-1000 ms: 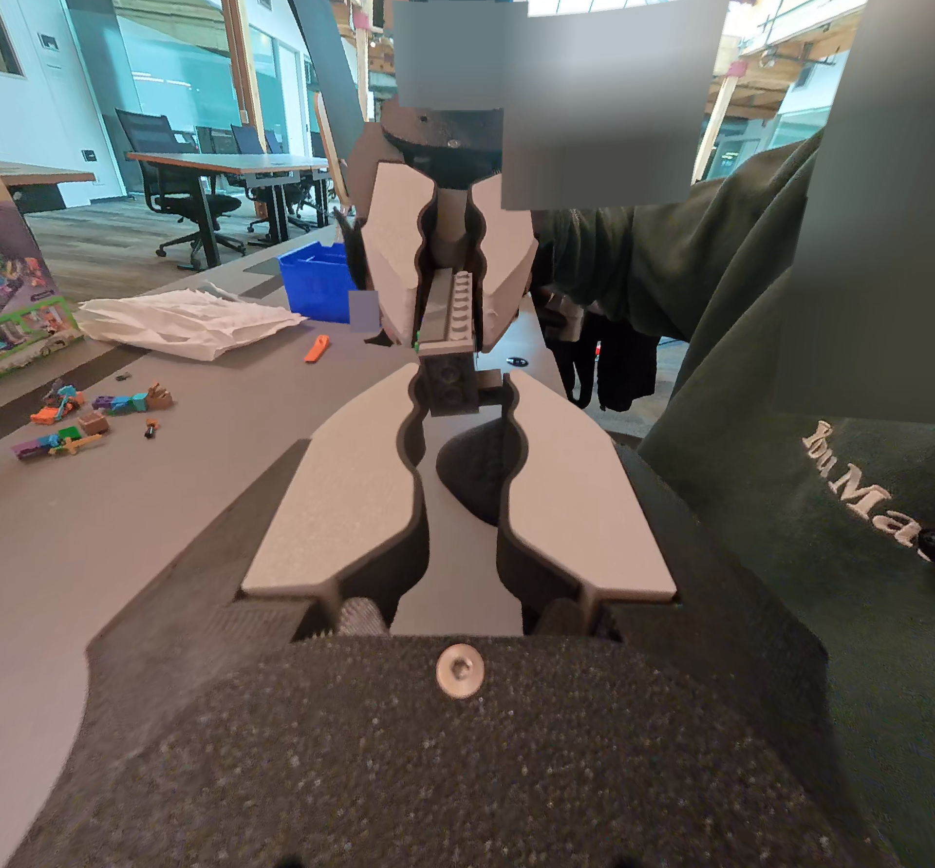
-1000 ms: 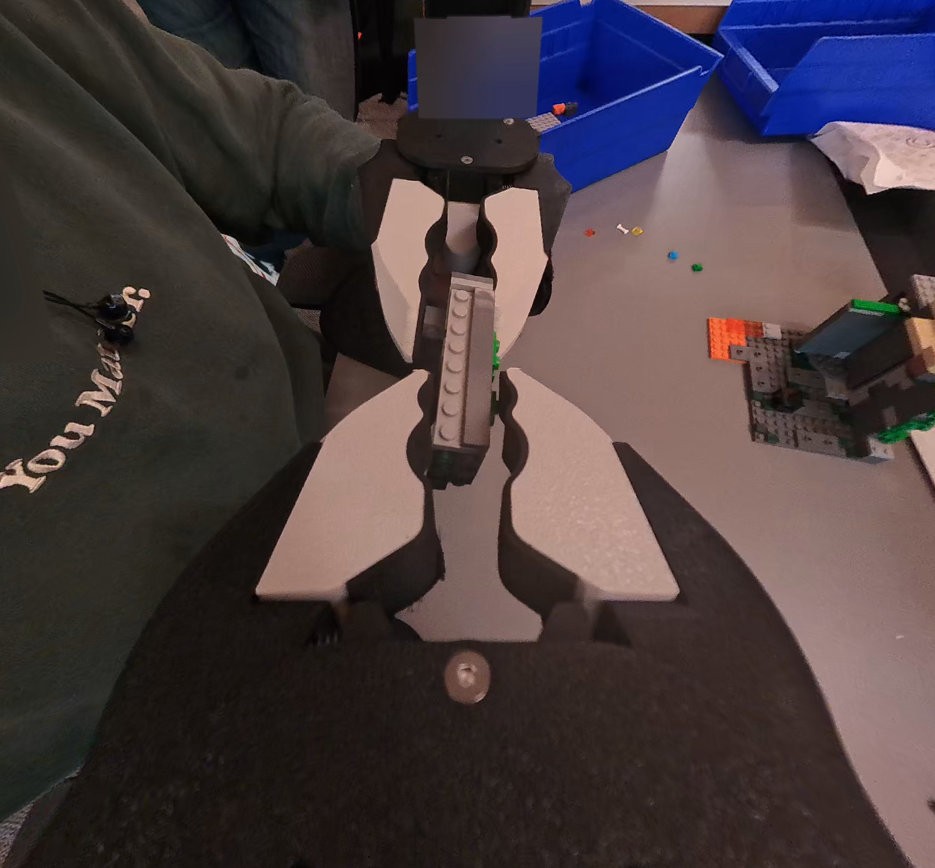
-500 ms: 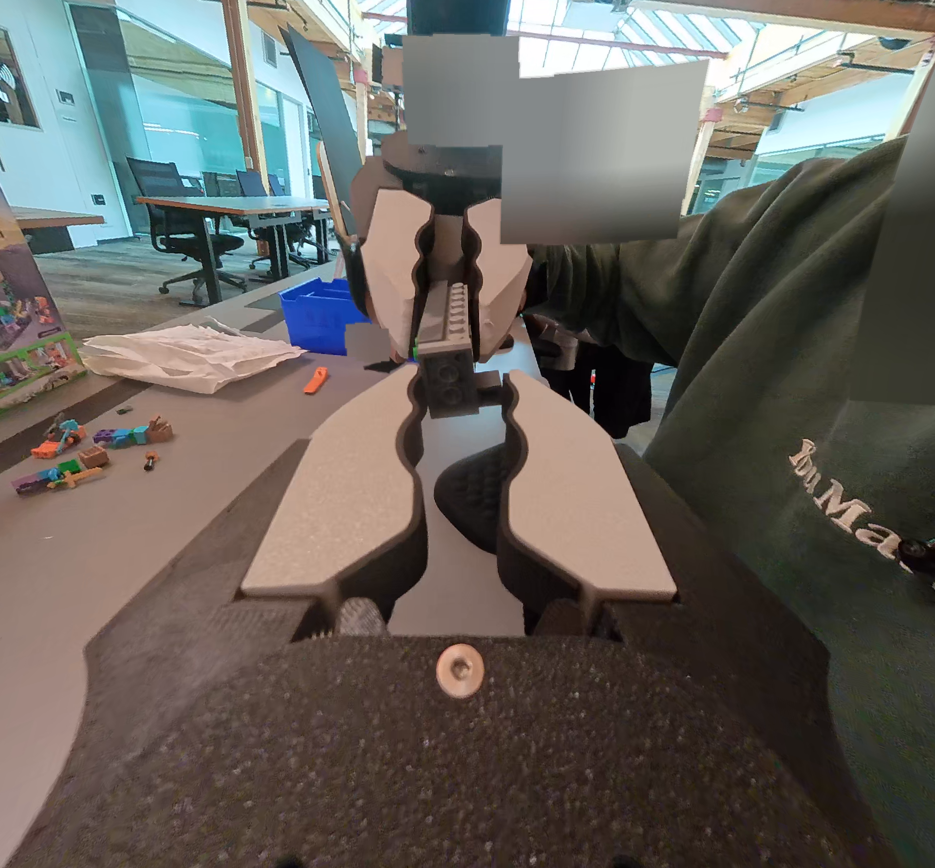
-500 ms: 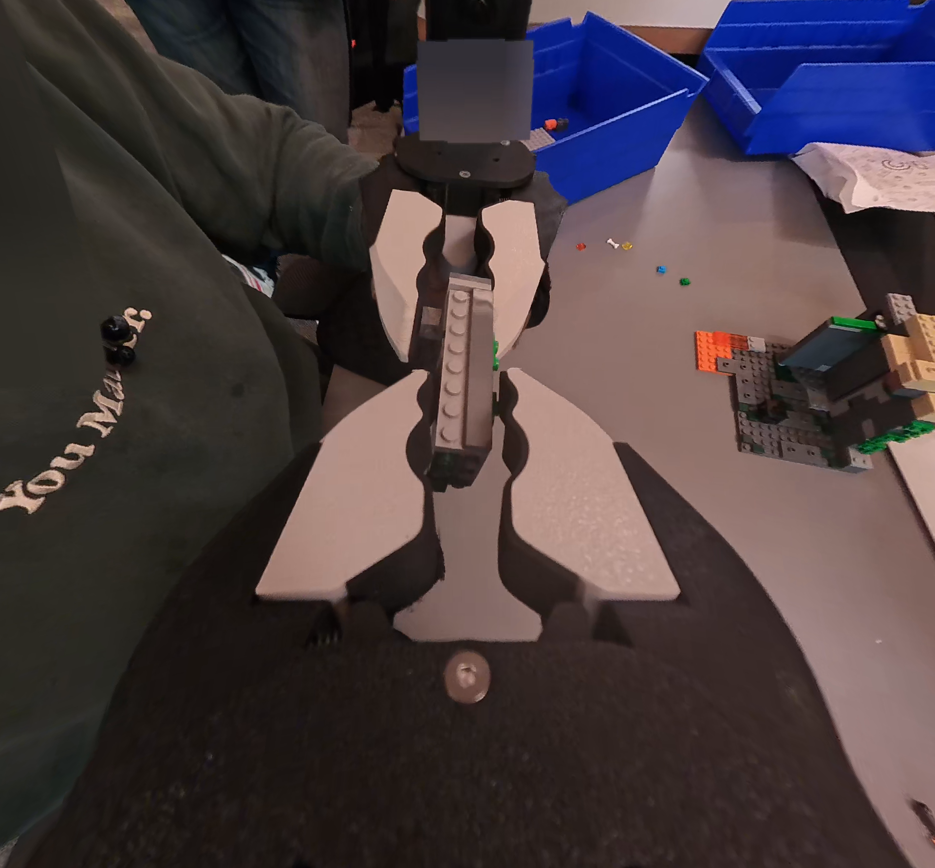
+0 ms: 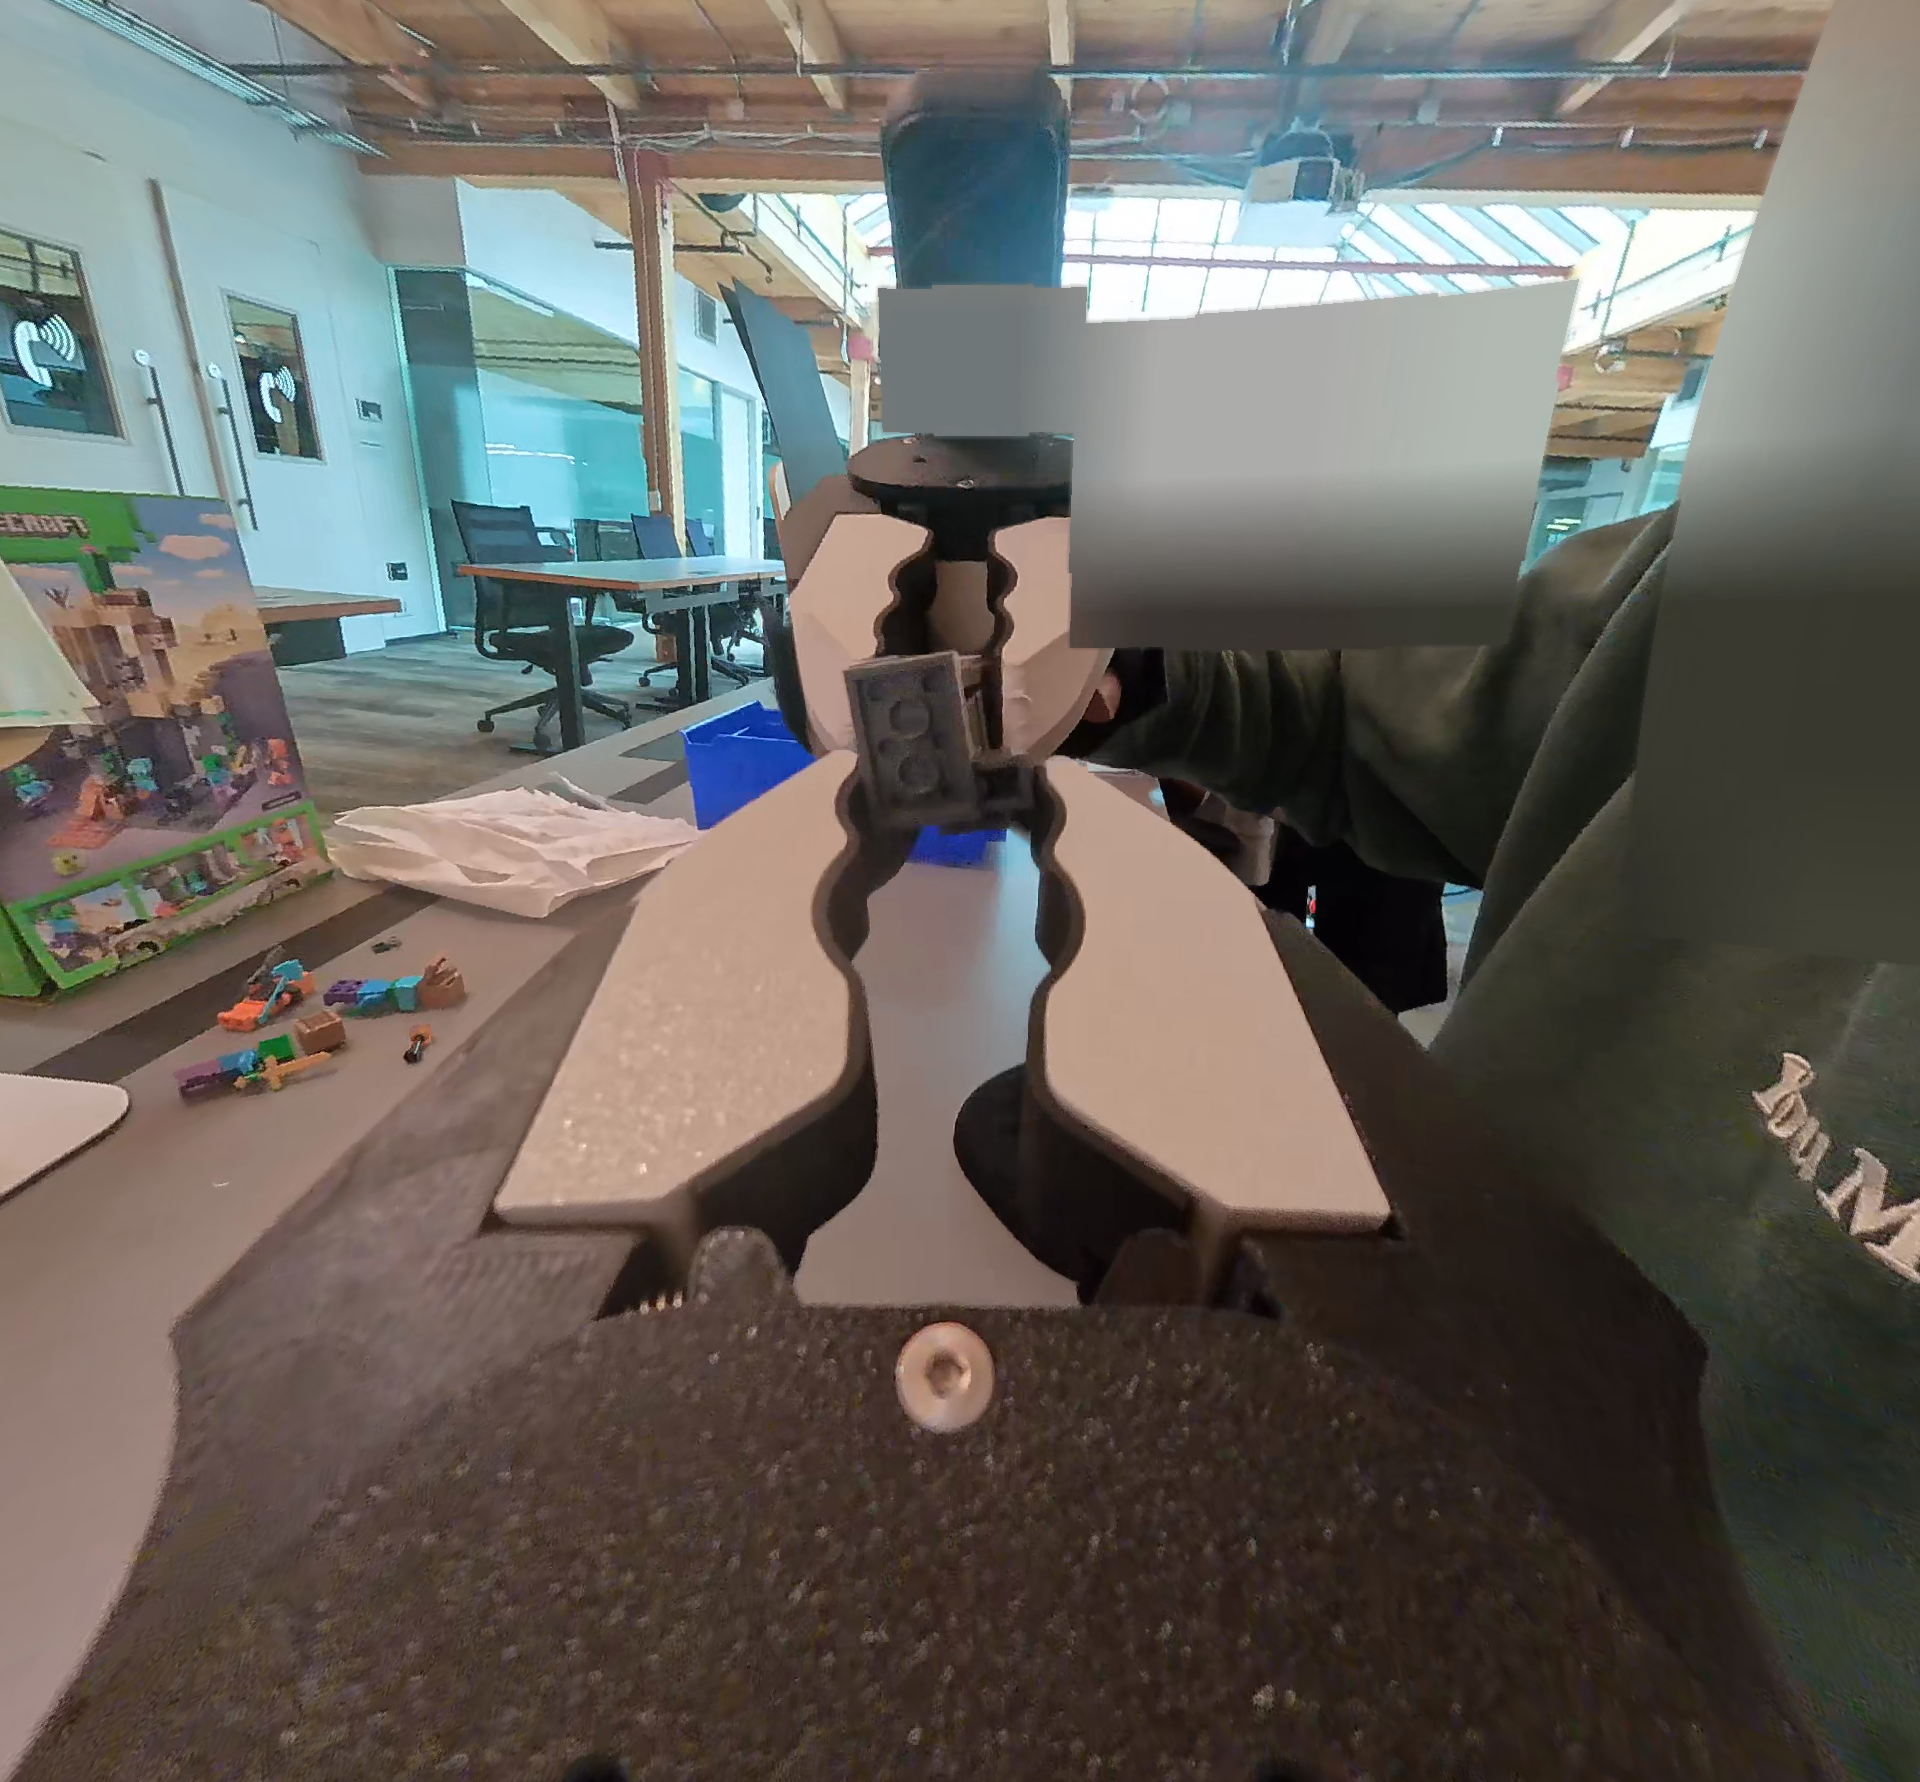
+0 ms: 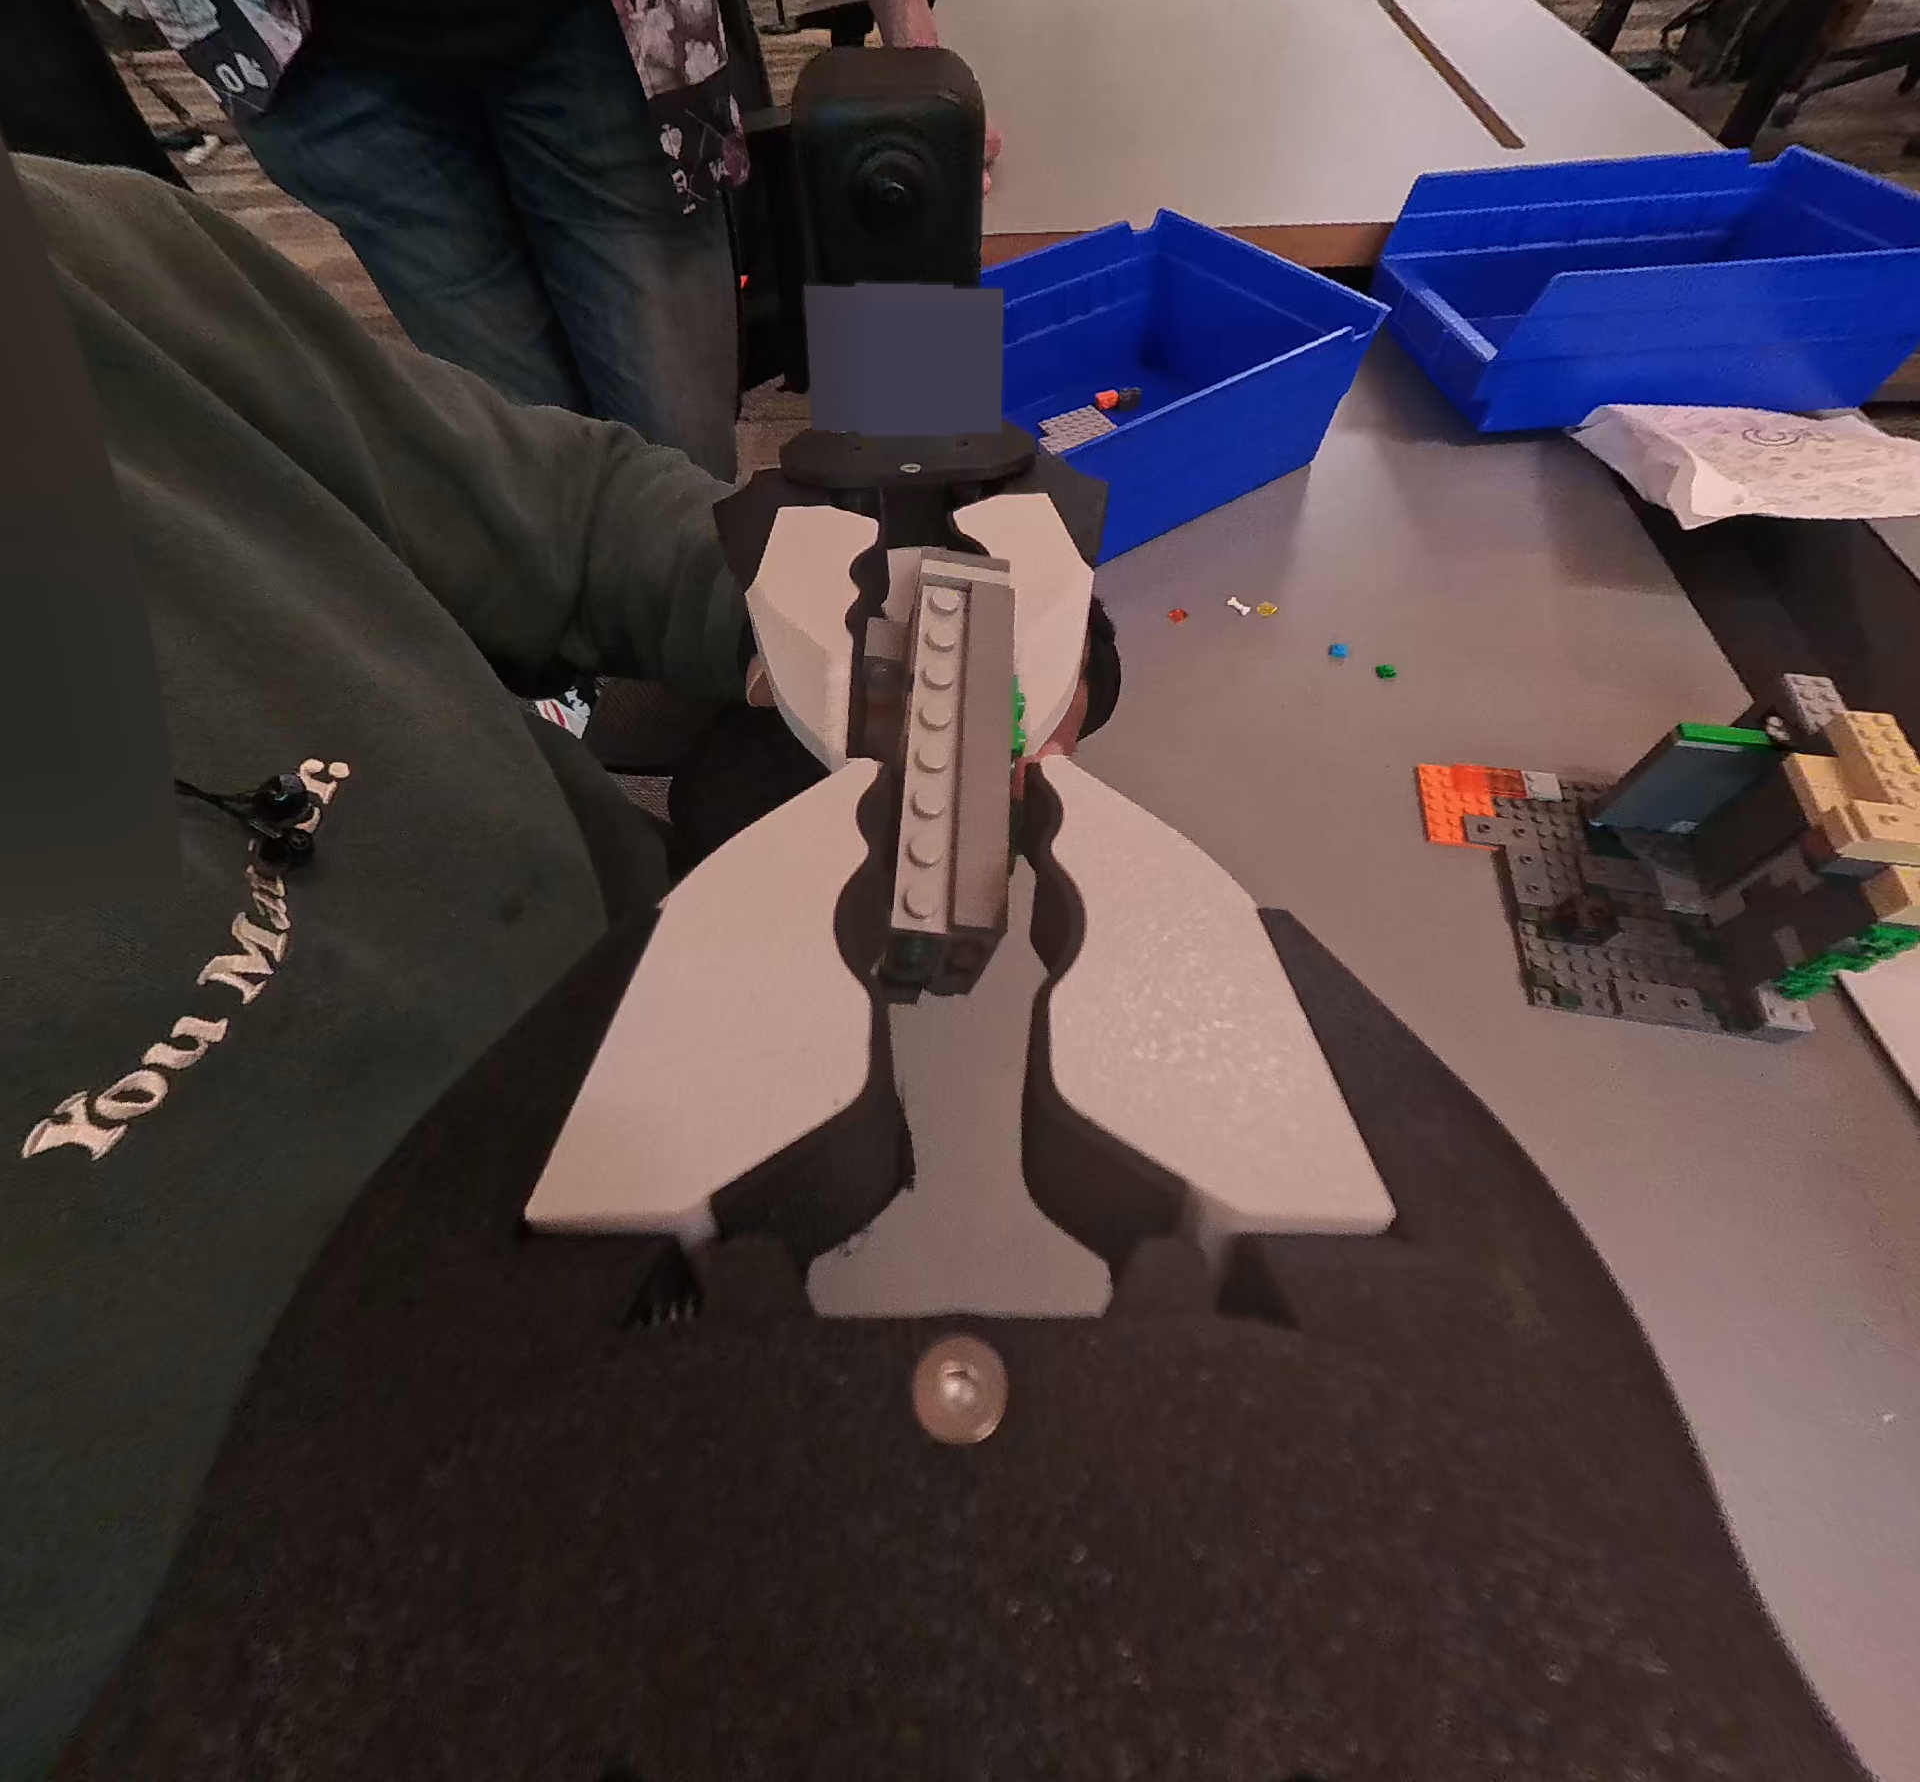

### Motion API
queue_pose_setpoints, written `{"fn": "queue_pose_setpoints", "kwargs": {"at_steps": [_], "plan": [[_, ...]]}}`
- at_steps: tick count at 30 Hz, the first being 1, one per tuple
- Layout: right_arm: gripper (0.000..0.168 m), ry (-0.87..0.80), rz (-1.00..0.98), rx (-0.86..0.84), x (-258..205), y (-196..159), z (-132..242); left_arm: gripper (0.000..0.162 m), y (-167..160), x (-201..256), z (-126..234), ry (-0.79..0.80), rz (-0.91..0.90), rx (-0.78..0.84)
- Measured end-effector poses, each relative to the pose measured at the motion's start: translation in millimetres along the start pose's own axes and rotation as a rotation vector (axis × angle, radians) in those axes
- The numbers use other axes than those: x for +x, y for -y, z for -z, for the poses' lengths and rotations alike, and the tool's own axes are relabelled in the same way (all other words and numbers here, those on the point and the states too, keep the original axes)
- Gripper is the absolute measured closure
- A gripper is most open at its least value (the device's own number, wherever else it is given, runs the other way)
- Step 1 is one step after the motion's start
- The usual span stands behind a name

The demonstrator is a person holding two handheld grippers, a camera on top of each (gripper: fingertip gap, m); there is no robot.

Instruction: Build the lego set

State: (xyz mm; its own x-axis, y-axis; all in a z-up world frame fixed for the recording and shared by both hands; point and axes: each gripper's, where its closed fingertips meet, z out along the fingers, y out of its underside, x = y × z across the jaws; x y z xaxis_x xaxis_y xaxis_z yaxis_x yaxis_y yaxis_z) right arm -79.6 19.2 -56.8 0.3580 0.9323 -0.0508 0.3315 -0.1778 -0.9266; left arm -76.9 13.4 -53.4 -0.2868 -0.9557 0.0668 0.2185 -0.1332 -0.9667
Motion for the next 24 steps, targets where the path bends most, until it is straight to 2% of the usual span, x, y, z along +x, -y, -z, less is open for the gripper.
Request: {"fn": "queue_pose_setpoints", "kwargs": {"at_steps": [24], "plan": [[0.144, -0.079, 0.022, 0.014, 9.9, 7.5, -5.3, 0.135, 12.6, -13.0, 2.1, 0.095, 0.202, 0.283]]}}
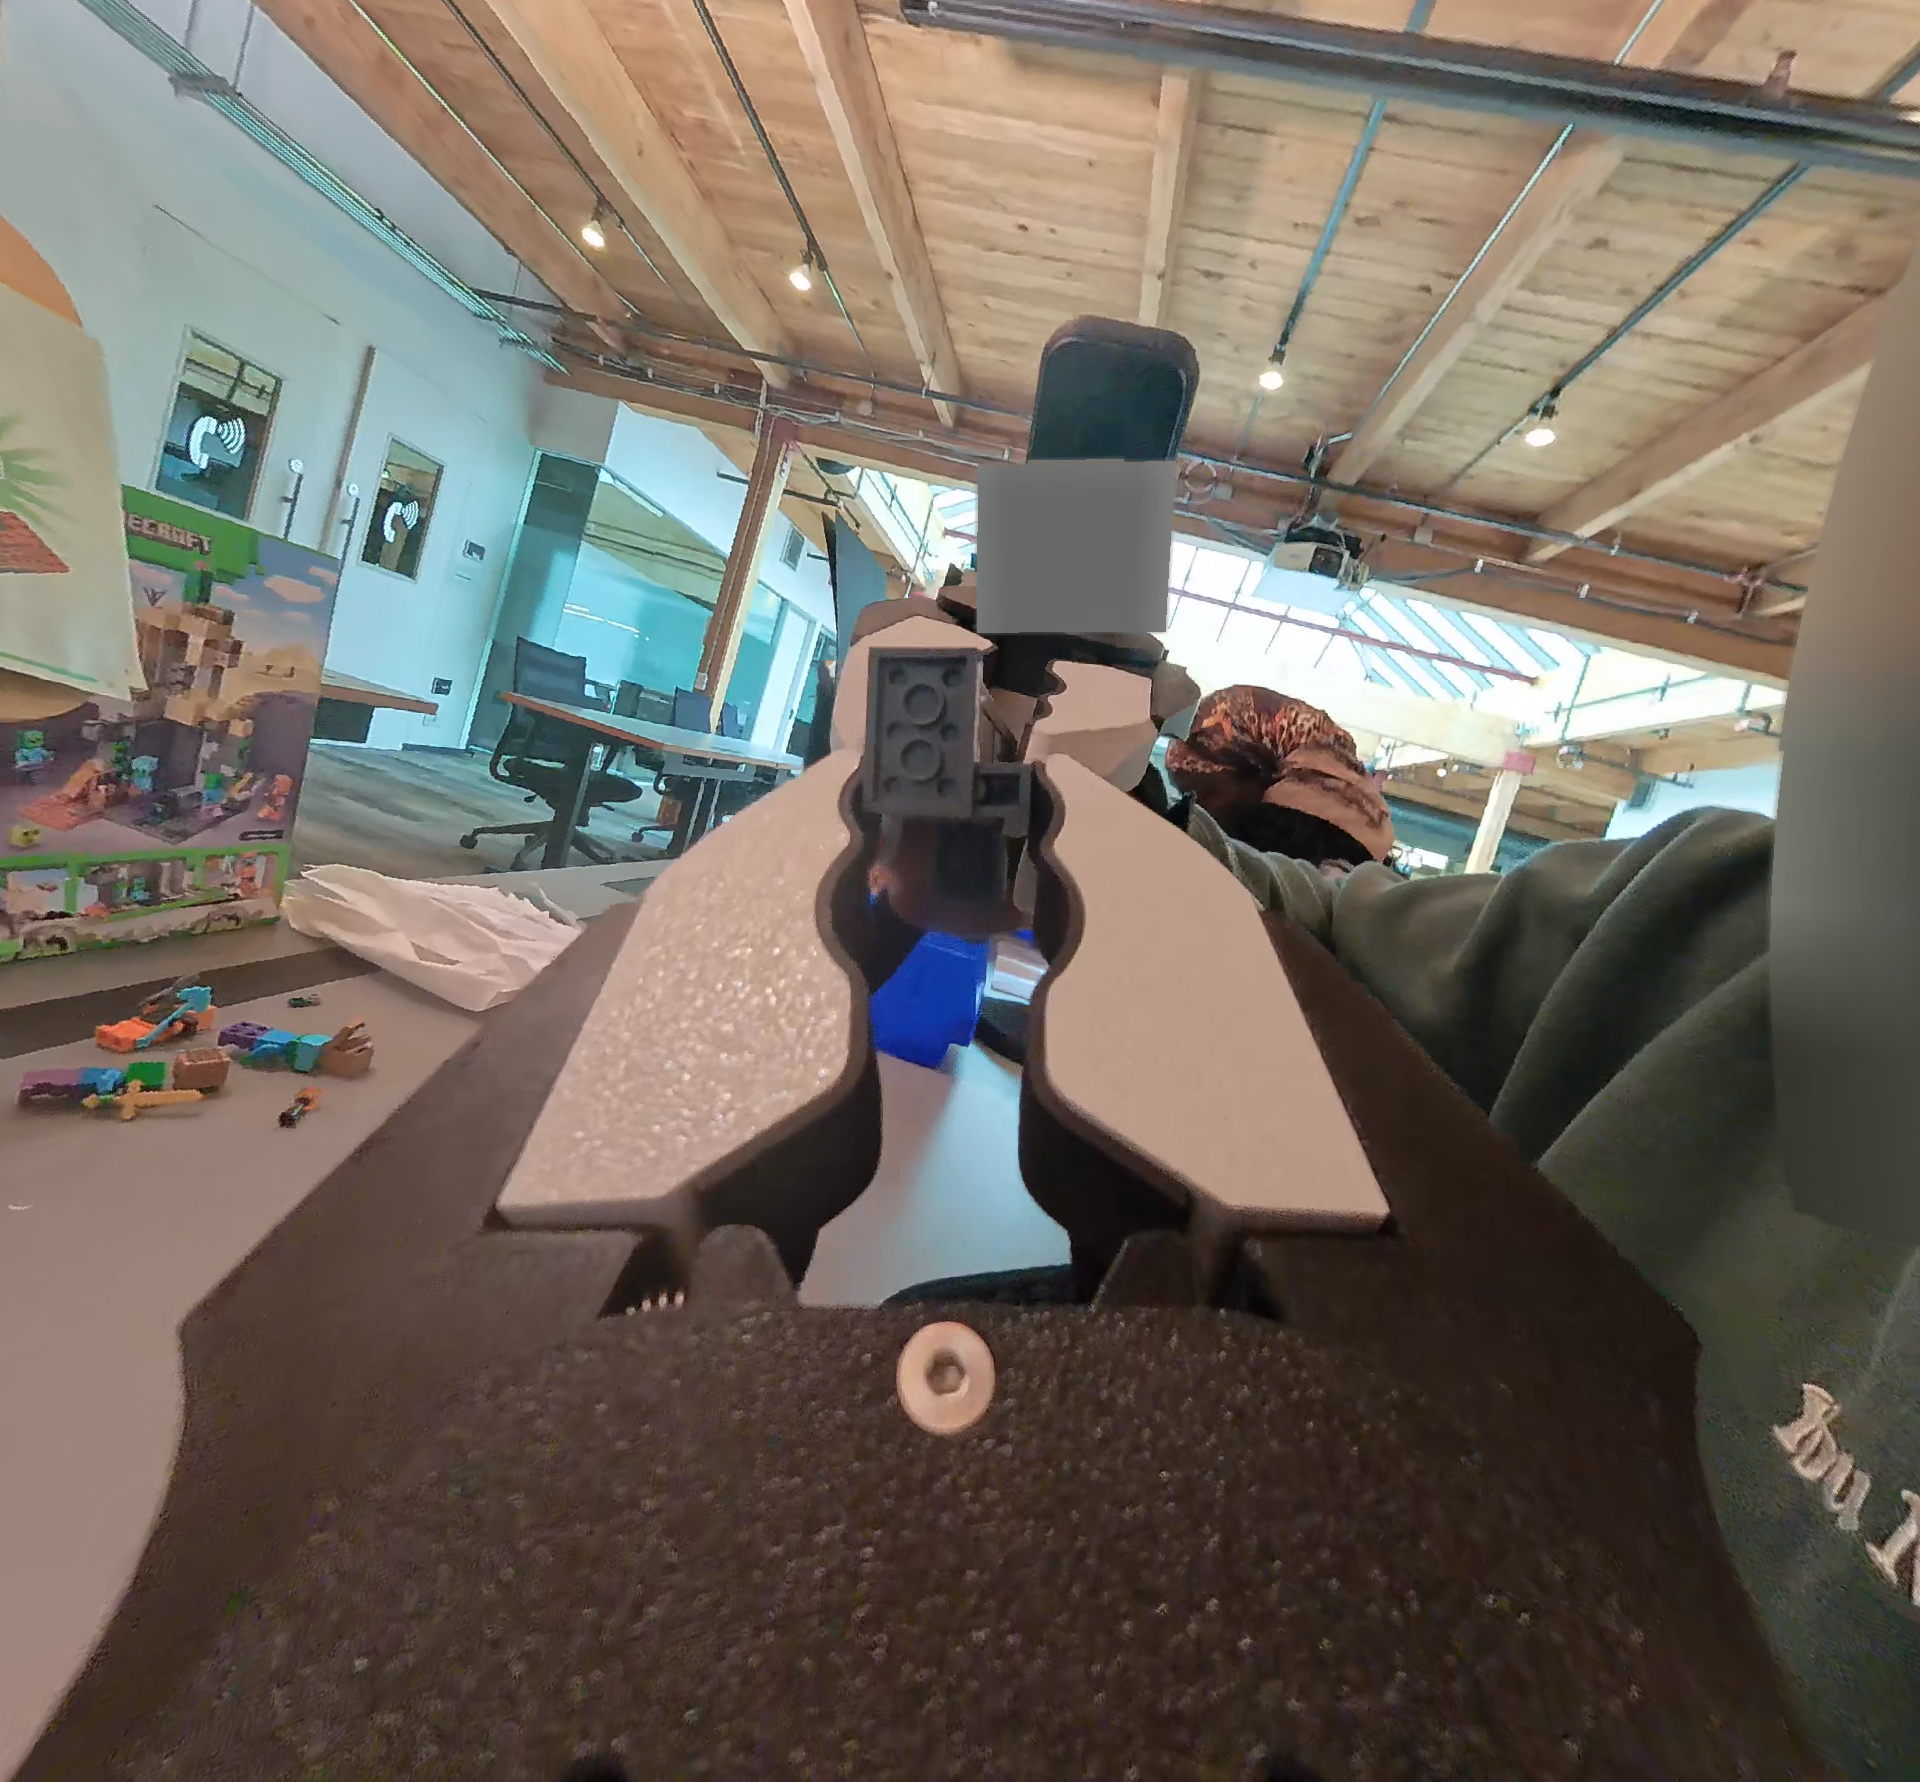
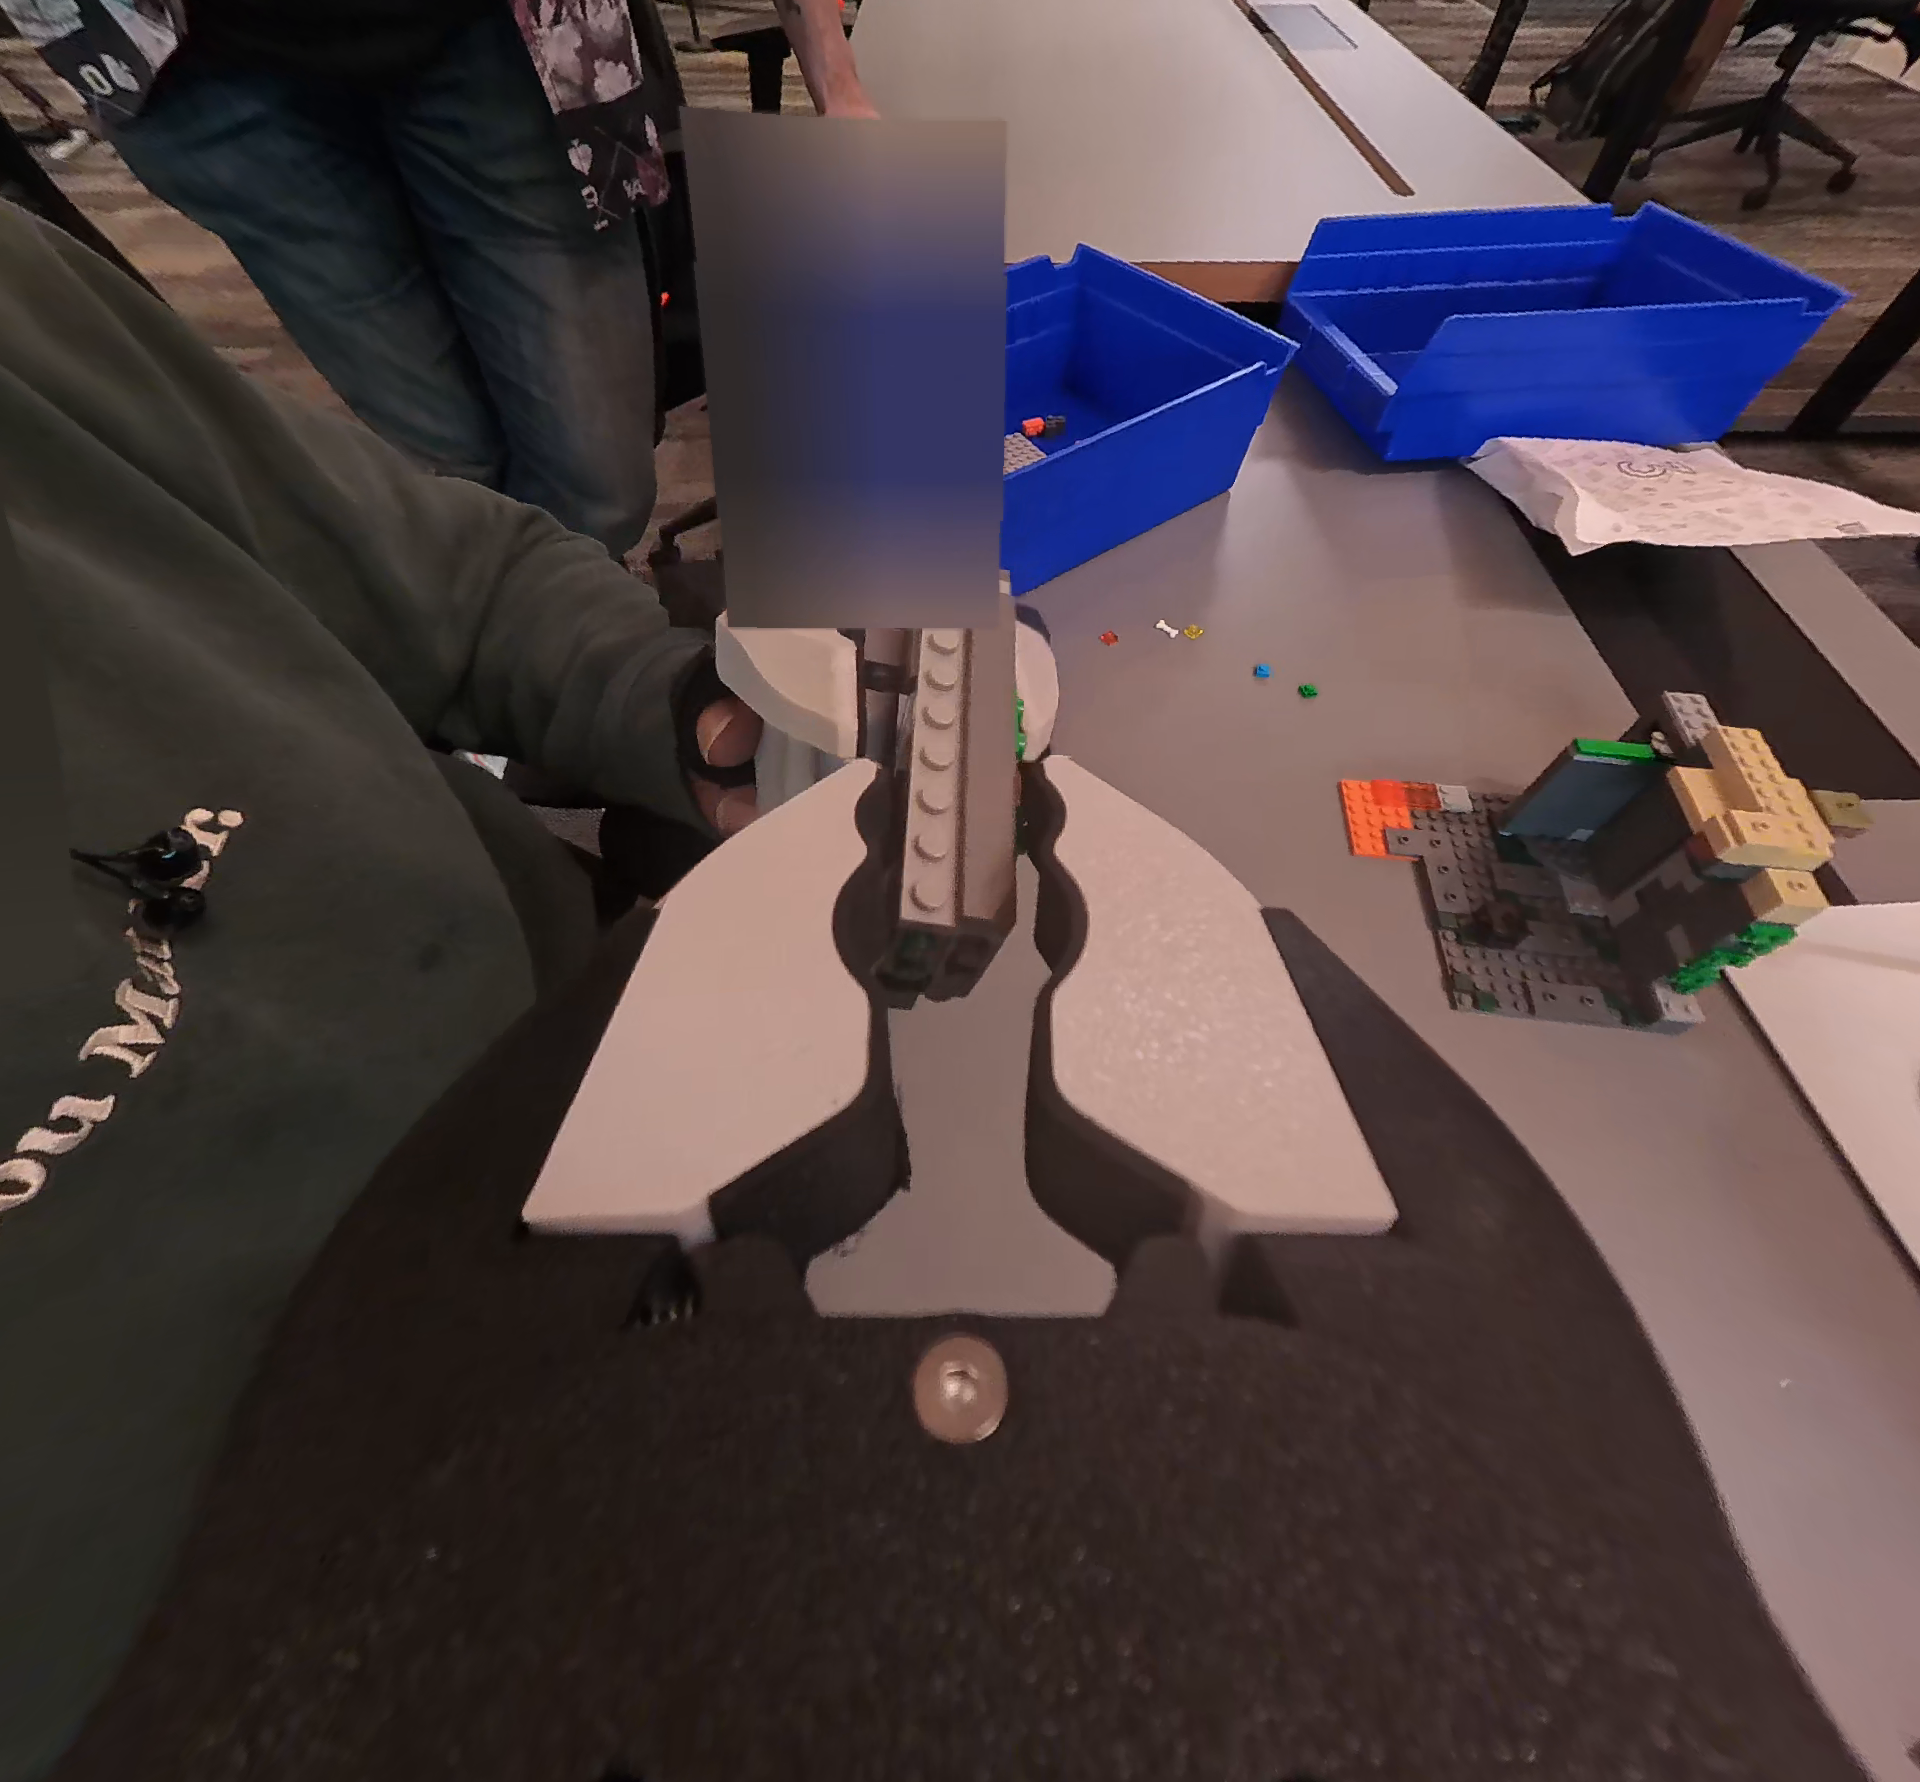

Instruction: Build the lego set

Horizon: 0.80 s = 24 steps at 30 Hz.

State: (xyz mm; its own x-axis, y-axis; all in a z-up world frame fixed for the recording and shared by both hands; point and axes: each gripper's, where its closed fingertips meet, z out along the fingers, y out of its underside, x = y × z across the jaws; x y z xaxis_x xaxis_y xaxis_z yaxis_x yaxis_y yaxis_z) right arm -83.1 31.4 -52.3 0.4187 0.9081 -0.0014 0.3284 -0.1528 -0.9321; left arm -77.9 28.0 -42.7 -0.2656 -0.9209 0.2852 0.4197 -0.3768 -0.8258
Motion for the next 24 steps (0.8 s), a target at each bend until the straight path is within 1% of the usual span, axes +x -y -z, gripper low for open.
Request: {"fn": "queue_pose_setpoints", "kwargs": {"at_steps": [2, 4, 6, 8, 11, 14, 17, 21, 24], "plan": [[0.144, -0.006, 0.025, -0.009, -0.2, 1.3, -1.0, 0.135, 1.4, 0.3, 0.9, -0.003, 0.018, 0.021], [0.137, -0.017, 0.055, -0.02, -0.6, 2.9, -1.7, 0.135, 3.4, 1.2, 2.2, -0.008, 0.019, 0.033], [0.133, -0.035, 0.096, -0.027, -0.3, 5.0, -1.0, 0.135, 5.7, 1.3, 4.0, -0.007, 0.013, 0.037], [0.128, -0.082, 0.17, -0.029, 1.6, 9.1, 1.6, 0.135, 6.7, -0.8, 5.7, 0.002, 0.014, 0.036], [0.123, -0.189, 0.364, -0.054, 2.1, 16.5, 5.1, 0.135, 5.2, -7.2, 6.8, 0.038, 0.021, 0.022], [0.122, -0.371, 0.639, -0.184, 12.6, 12.2, 2.4, 0.135, 4.0, -15.6, 5.9, 0.089, 0.031, 0.011], [0.121, -0.502, 0.86, -0.291, 23.0, 2.5, -6.7, 0.135, 2.3, -21.3, 3.1, 0.121, 0.043, -0.001], [0.123, -0.567, 1.039, -0.344, 25.0, 1.4, -18.0, 0.135, 1.0, -25.8, 1.3, 0.155, 0.035, -0.018], [0.124, -0.574, 1.073, -0.365, 25.7, 4.3, -20.5, 0.135, 3.9, -25.1, 3.7, 0.154, 0.023, -0.023]]}}
